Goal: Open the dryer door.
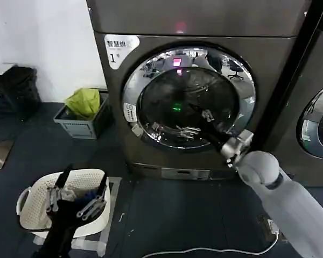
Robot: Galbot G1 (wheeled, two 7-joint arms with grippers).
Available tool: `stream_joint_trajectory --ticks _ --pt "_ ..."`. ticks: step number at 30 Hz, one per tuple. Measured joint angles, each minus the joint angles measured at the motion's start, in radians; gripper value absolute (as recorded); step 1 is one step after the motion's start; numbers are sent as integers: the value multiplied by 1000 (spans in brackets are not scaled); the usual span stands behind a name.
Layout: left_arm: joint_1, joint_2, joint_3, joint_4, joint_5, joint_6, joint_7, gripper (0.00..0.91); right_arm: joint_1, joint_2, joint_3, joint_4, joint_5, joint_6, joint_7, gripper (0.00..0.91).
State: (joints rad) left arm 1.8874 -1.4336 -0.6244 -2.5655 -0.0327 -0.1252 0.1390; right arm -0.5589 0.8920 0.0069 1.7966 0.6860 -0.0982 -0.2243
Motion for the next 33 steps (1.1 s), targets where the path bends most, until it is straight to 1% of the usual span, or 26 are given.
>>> stream_joint_trajectory --ticks 18,33 --pt "-5 -4 -1 4 0 -1 2 907 106 70 -139 -99 -7 -4 1 907" --pt "-8 -7 -2 5 -1 -3 4 907 181 131 -217 -189 -16 -3 1 907"
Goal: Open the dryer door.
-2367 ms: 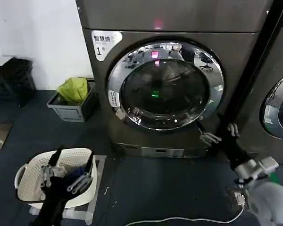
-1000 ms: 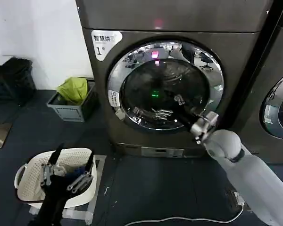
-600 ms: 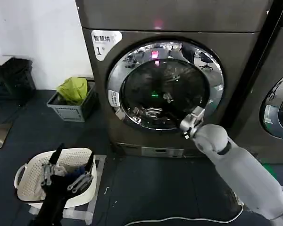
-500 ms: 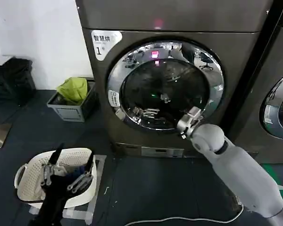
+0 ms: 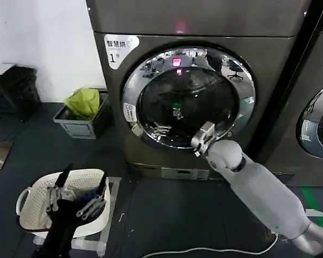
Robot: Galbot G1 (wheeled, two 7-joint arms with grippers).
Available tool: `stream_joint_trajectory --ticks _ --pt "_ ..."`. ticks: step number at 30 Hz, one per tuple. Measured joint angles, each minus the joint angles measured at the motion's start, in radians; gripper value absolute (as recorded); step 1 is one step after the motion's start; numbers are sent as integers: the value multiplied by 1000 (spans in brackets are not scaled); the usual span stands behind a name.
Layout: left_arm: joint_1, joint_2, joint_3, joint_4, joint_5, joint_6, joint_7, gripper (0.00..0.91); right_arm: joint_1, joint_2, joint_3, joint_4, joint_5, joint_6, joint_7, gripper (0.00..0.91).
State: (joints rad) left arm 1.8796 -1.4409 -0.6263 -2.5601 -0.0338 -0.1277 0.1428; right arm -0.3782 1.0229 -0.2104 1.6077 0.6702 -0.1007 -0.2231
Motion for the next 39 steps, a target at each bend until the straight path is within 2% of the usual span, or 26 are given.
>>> stream_joint_trajectory --ticks 39 --pt "3 2 -13 4 -9 -3 3 907 145 176 -115 -243 -39 25 -56 907"
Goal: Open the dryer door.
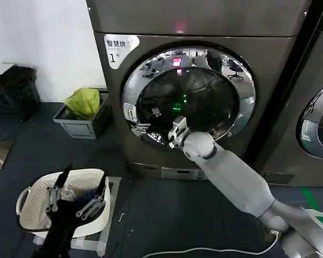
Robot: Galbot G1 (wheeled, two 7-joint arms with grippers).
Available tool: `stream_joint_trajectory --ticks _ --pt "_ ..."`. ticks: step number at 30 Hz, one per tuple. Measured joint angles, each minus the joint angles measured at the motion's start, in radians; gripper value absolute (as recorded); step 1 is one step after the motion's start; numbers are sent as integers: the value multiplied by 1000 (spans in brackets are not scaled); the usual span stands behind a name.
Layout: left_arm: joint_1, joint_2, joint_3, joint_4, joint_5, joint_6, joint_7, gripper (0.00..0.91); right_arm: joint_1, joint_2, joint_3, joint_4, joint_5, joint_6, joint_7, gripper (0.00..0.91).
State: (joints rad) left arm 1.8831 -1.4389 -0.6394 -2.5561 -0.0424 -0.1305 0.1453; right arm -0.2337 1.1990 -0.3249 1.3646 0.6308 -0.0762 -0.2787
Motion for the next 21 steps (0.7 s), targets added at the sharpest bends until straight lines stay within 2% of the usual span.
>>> stream_joint_trajectory --ticks 9,21 --pt "0 1 -7 1 -5 0 0 907 13 2 -13 -15 16 9 -56 907" --pt "-3 2 -8 4 -6 0 0 907 1 -61 -14 52 107 25 -173 907"
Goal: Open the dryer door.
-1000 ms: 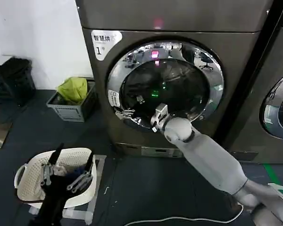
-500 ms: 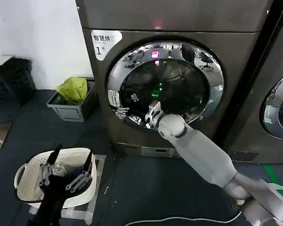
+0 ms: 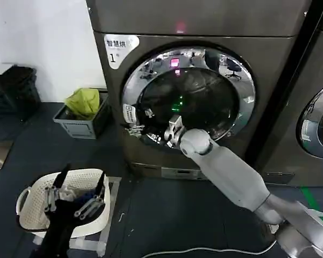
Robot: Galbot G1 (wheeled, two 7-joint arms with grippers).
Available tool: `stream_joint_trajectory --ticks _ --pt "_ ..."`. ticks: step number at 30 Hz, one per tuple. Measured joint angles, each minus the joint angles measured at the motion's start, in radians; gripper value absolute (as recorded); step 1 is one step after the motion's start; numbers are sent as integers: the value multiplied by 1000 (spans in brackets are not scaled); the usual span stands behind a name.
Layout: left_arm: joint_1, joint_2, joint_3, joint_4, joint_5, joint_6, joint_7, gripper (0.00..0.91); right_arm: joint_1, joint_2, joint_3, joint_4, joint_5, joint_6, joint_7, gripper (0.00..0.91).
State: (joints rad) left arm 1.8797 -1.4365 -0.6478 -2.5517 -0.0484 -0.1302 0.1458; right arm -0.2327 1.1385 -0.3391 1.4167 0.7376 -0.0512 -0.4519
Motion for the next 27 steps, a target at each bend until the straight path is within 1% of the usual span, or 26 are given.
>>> stream_joint_trajectory --ticks 8,12,19,27 --pt "-15 5 -5 17 -10 6 1 907 -21 -54 9 74 75 -4 -73 907" --pt "-33 18 -17 26 -36 28 1 907 -32 -75 19 110 99 -12 -106 907" --pt "-88 64 -44 54 -132 80 9 907 -48 -118 24 161 125 -23 -188 907" --pt "-183 157 -92 104 -236 101 25 907 -77 -176 46 218 158 -26 -272 907"
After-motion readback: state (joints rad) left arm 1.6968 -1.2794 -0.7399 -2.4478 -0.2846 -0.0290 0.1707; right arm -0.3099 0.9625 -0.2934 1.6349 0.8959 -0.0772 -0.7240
